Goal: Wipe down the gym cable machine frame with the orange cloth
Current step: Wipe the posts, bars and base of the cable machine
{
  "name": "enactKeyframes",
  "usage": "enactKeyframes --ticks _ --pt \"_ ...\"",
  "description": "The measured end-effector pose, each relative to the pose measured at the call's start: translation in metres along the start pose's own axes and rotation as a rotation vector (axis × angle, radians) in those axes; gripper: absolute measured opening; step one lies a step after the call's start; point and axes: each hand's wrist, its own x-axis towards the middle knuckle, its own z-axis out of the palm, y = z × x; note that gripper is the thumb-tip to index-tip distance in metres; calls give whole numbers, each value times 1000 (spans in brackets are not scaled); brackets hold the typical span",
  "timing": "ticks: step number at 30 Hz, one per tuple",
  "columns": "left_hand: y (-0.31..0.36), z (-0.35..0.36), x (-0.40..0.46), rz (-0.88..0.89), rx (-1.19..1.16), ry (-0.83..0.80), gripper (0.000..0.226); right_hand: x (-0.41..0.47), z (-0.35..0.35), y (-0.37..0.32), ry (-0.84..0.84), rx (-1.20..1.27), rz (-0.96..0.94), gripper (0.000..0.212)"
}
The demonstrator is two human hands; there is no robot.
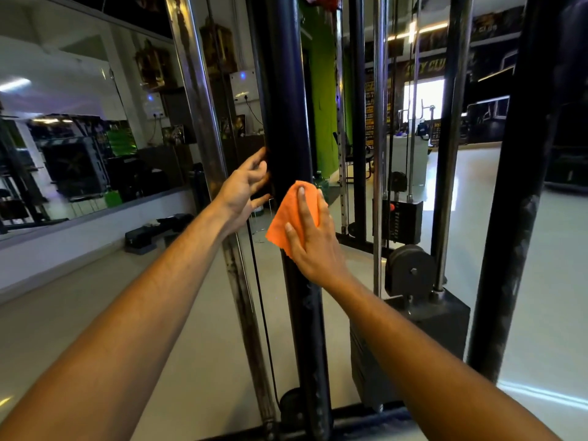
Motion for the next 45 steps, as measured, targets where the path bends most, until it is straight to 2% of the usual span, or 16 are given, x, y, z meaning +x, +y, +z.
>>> enactKeyframes --ticks 7,11,15,19,22,25,29,32,36,41,45 --pt "-14 1 -18 -46 42 -1 52 21 -2 -19 76 84 38 73" --pt "-24 6 -26 -54 60 25 52 -22 16 1 16 43 16 74" --pt "-51 8 -40 -92 66 26 51 -76 45 34 -88 96 112 77" --pt "-74 8 -47 -128 50 30 51 -58 43 14 -5 196 163 75" --pt "-89 10 -50 -136 46 52 50 -46 40 5 57 216 115 73" --pt "-110 13 -57 -137 42 61 48 -78 55 27 2 175 87 72" --pt "-139 15 -67 -131 22 88 49 -148 90 61 -147 136 212 74" --pt "-143 18 -67 -122 31 97 49 -136 94 59 -82 174 236 74" --pt "-147 21 -66 -91 79 75 47 -94 88 48 46 176 178 76" --pt "-176 37 -64 -47 153 204 49 -143 116 83 -53 38 157 78" --pt "-207 47 -68 3 102 283 48 -165 126 91 -93 167 209 78"
